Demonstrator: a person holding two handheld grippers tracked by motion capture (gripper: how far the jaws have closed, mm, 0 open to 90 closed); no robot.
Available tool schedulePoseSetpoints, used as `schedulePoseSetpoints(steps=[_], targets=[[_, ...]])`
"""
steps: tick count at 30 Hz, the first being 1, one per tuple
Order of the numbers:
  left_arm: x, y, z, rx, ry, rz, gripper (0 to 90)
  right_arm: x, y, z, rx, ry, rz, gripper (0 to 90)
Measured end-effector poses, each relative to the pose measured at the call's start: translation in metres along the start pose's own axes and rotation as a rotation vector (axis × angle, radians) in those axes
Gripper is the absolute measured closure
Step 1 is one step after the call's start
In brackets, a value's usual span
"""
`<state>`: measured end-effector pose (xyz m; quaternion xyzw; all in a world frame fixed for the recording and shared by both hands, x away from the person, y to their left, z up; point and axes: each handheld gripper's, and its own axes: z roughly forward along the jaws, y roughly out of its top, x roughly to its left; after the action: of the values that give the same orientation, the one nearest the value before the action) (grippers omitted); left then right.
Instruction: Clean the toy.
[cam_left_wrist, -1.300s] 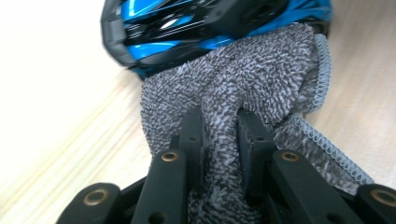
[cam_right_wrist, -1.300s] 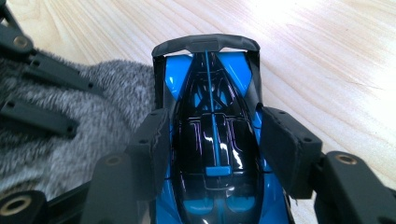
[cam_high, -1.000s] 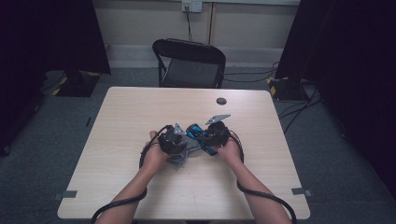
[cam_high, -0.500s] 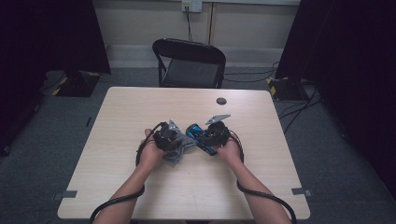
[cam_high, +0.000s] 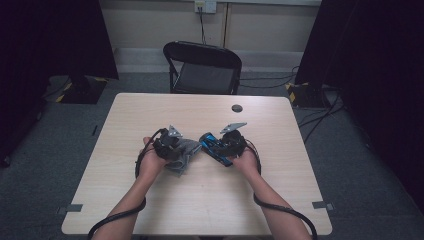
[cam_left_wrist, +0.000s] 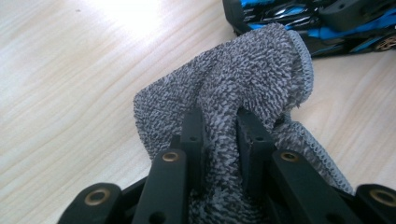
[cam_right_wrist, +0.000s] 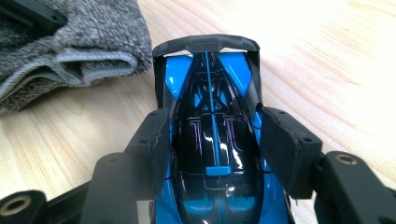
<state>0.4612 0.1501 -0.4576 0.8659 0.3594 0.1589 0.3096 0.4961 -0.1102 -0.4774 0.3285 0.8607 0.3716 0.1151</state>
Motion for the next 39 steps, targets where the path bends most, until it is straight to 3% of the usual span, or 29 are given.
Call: schedulePoseSetpoints(steps=[6, 13, 19, 39], targets=[[-0.01, 0.0, -0.003, -0.012, -0.032, 0.012, 74.9, 0.0, 0.0, 0.0, -0.001, 0.0, 0.0, 43.6], [-0.034, 0.004, -0.005, -0.032, -0.076, 0.071, 74.9, 0.0, 0.0, 0.0, 0.006, -0.001, -0.001, 43.7], [-0.053, 0.004, -0.004, -0.034, -0.141, 0.09, 74.9, 0.0, 0.0, -0.001, 0.009, 0.004, 0.002, 43.7], [-0.113, 0.018, 0.002, -0.064, -0.276, 0.199, 75.0, -0.001, 0.002, -0.001, 0.031, 0.01, -0.006, 43.6]])
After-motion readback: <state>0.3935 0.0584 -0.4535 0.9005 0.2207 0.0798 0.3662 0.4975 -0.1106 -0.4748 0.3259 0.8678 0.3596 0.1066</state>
